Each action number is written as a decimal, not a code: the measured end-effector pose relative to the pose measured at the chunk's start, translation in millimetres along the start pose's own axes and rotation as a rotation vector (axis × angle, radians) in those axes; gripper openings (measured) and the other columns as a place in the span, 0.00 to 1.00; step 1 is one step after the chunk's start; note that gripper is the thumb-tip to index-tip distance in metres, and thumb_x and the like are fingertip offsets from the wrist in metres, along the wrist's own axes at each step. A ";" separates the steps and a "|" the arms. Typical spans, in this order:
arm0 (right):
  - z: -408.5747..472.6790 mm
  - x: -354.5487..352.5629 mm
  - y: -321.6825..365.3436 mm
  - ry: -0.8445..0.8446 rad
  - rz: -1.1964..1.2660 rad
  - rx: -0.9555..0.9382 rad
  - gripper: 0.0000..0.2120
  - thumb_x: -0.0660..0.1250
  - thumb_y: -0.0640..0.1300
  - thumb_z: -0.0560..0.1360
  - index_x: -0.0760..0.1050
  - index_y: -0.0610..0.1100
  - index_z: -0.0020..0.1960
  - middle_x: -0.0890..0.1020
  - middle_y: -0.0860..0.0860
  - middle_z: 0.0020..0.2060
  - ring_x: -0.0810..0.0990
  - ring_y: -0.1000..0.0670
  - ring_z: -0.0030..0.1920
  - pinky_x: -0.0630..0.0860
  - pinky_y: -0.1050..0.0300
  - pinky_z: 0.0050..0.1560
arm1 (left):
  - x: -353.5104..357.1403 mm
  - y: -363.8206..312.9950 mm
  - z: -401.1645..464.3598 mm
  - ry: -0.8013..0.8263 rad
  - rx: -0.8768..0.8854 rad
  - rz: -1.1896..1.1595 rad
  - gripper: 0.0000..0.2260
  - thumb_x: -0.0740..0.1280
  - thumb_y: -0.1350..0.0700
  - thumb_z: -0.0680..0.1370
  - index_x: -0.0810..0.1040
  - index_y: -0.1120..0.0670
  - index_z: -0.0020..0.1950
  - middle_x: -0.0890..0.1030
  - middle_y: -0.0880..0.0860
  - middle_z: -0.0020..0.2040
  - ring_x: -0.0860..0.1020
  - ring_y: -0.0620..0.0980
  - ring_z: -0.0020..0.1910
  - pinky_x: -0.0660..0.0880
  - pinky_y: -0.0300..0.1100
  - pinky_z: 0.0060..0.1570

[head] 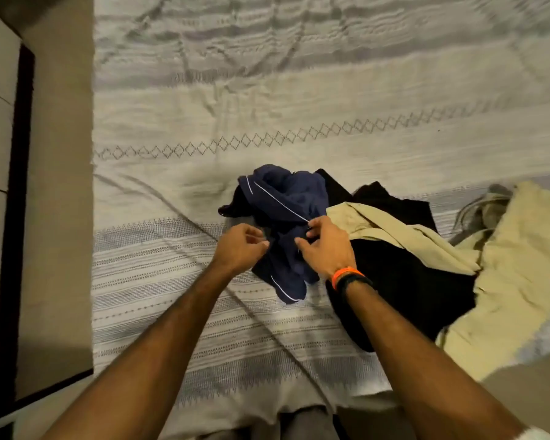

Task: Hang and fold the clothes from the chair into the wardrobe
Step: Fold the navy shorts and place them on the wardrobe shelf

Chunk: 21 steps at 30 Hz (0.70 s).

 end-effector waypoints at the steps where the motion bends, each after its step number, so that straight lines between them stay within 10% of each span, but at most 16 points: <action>1: 20.1 3.6 2.1 -0.009 -0.023 -0.036 0.24 0.74 0.50 0.71 0.71 0.45 0.63 0.80 0.48 0.54 0.80 0.44 0.53 0.78 0.46 0.55 | 3.6 1.6 15.6 -0.002 -0.031 -0.029 0.09 0.73 0.56 0.75 0.75 0.54 0.51 0.83 0.56 0.50 0.84 0.55 0.47 0.81 0.55 0.52; 6: 90.8 29.0 5.1 0.067 -0.425 -0.122 0.48 0.76 0.59 0.68 0.54 0.45 0.79 0.57 0.42 0.76 0.62 0.38 0.71 0.68 0.43 0.69 | 16.2 5.1 66.7 -0.043 -0.085 -0.119 0.15 0.74 0.54 0.74 0.72 0.50 0.56 0.82 0.51 0.52 0.82 0.53 0.51 0.79 0.55 0.56; 10: 111.9 50.9 -1.7 0.121 -0.489 -0.115 0.23 0.71 0.54 0.73 0.75 0.42 0.62 0.75 0.43 0.62 0.69 0.38 0.63 0.71 0.44 0.60 | 25.0 12.4 81.6 -0.026 -0.146 -0.167 0.23 0.75 0.57 0.73 0.71 0.54 0.64 0.81 0.52 0.55 0.81 0.53 0.55 0.78 0.56 0.57; 14: 103.6 48.4 4.1 0.046 -0.156 -0.132 0.13 0.71 0.53 0.71 0.72 0.47 0.34 0.77 0.50 0.34 0.78 0.44 0.41 0.73 0.49 0.42 | 28.1 8.8 80.3 0.071 -0.136 -0.140 0.35 0.81 0.60 0.63 0.68 0.55 0.65 0.79 0.52 0.58 0.80 0.52 0.57 0.79 0.54 0.57; 18: 88.0 48.8 23.8 0.225 0.372 -0.067 0.16 0.72 0.57 0.72 0.77 0.43 0.38 0.81 0.48 0.33 0.81 0.49 0.37 0.77 0.51 0.39 | 22.5 2.7 74.4 0.066 -0.066 -0.193 0.45 0.83 0.47 0.53 0.68 0.49 0.65 0.79 0.48 0.60 0.79 0.50 0.59 0.79 0.54 0.58; 21: 85.7 45.2 29.8 0.329 0.671 0.013 0.06 0.69 0.49 0.76 0.78 0.49 0.41 0.80 0.54 0.34 0.77 0.52 0.38 0.73 0.55 0.38 | 5.2 -13.4 59.6 -0.011 -0.020 -0.308 0.35 0.81 0.58 0.64 0.71 0.53 0.67 0.80 0.49 0.60 0.79 0.49 0.58 0.78 0.49 0.58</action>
Point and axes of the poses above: each hand's wrist, its own z-axis towards the middle knuckle, its own x-axis out of the palm, y = z × x, the point moved 5 cm from there along z, towards the middle knuckle
